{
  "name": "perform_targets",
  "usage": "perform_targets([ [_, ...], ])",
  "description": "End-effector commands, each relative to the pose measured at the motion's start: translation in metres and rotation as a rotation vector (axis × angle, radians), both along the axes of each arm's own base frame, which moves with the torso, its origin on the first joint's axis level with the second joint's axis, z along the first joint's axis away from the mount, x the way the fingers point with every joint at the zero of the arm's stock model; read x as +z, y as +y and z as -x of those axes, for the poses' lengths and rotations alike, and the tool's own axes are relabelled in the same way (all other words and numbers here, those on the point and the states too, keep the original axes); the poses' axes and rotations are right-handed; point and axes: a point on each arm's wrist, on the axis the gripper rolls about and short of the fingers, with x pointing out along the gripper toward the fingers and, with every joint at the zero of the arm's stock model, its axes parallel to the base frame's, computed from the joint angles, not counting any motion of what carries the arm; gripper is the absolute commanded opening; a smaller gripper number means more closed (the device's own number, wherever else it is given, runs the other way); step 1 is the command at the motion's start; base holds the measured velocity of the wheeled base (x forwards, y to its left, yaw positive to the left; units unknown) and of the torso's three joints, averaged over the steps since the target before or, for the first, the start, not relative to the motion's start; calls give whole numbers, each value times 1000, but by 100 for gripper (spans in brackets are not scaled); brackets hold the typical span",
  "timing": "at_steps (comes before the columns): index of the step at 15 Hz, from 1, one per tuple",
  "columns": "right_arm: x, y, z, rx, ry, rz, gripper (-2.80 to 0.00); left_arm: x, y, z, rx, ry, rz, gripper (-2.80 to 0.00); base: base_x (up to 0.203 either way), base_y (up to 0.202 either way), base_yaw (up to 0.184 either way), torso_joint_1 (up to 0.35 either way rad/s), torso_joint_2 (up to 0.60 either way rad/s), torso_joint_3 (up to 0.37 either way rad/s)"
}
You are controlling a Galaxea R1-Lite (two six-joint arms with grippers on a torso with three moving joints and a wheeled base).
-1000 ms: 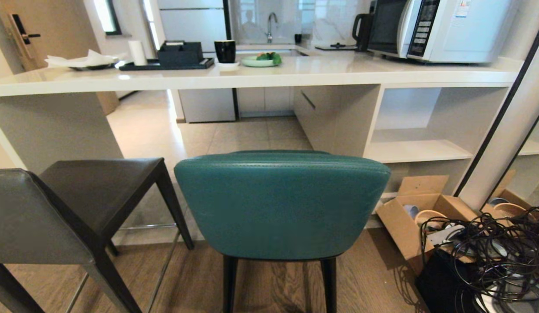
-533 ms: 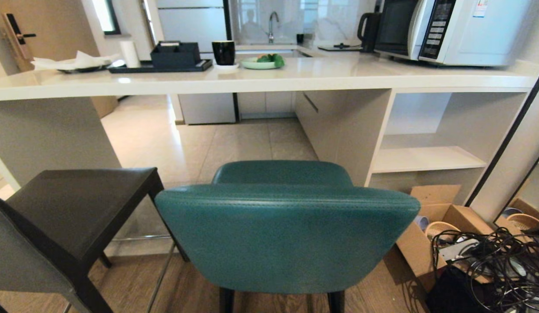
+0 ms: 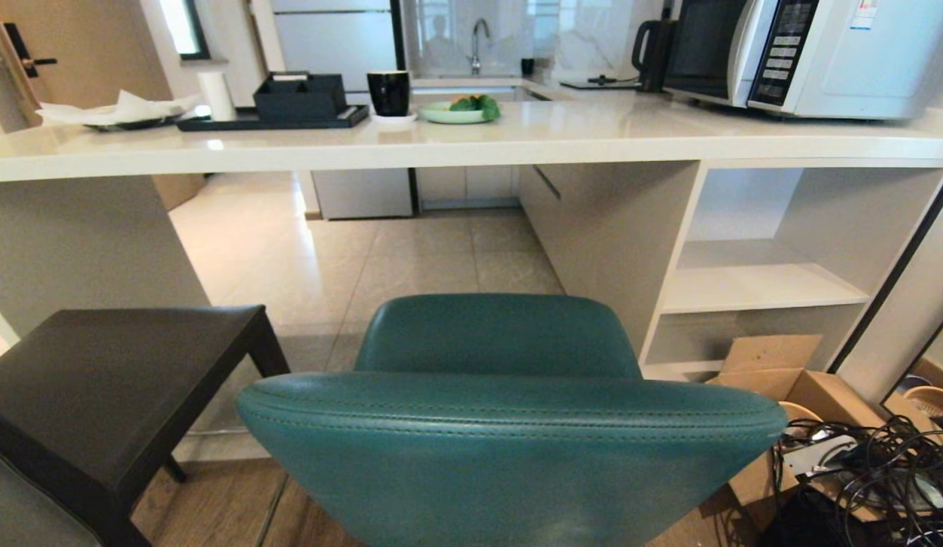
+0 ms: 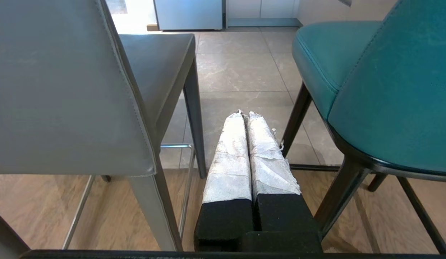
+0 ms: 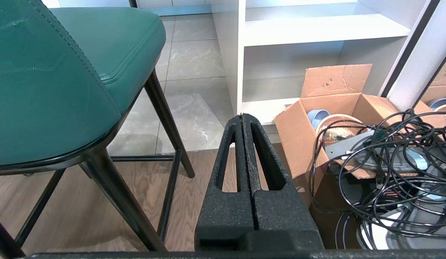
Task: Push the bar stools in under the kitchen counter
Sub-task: Push the blue chair back under the dining table
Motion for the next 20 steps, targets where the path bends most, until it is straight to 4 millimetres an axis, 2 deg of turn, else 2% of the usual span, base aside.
perform_targets([
  [1,0,0,0,-1,8,4,-280,-6,0,-2,-4,23,-7,-280,0,0,0,0,0,0],
  [2,0,0,-1,-2,40,22,-280,-6,0,-2,-6,23,-28,-280,0,0,0,0,0,0],
  [4,19,0,-5,0,101,21,-280,4,0,-2,-18,22,-35,-280,0,0,0,0,0,0],
  [7,57,0,-35,0,165,-17,-280,34,-2,-19,-102,108,-7,-280,0,0,0,0,0,0],
  [9,75,0,-65,2,176,13,-280,53,-3,-44,-153,140,-2,-280,0,0,0,0,0,0],
  [12,93,2,-110,33,176,58,-280,72,-5,-96,-193,153,-2,-280,0,0,0,0,0,0],
  [14,94,8,-135,84,209,58,-280,75,-9,-130,-229,152,-6,-280,0,0,0,0,0,0],
  [16,90,16,-157,123,228,53,-280,74,-16,-156,-280,127,-11,-280,0,0,0,0,0,0],
  [20,81,40,-180,198,251,48,-280,65,-38,-183,-396,155,-17,-280,0,0,0,0,0,0],
])
